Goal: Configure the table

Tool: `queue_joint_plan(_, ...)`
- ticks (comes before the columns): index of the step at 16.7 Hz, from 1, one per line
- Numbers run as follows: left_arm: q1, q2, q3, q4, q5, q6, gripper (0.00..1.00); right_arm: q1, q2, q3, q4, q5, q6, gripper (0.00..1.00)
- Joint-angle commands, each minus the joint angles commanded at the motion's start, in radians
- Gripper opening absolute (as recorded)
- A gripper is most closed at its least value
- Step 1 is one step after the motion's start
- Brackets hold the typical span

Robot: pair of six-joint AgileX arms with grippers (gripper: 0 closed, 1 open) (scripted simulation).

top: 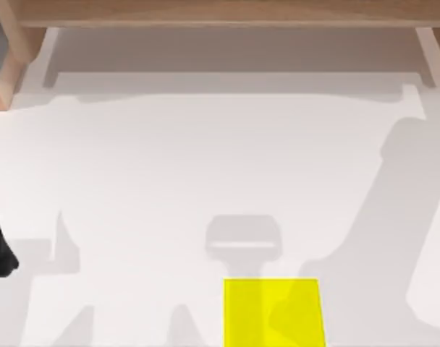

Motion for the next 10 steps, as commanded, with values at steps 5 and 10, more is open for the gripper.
queue_joint_plan(5, 0.0, 0.0, 0.0, 0.0, 0.0, 0.0, 1.0, 0.0, 0.0, 0.0, 0.0, 0.0, 0.0, 0.7)
queue_joint_plan(10, 0.0, 0.0, 0.0, 0.0, 0.0, 0.0, 1.0, 0.0, 0.0, 0.0, 0.0, 0.0, 0.0, 0.32)
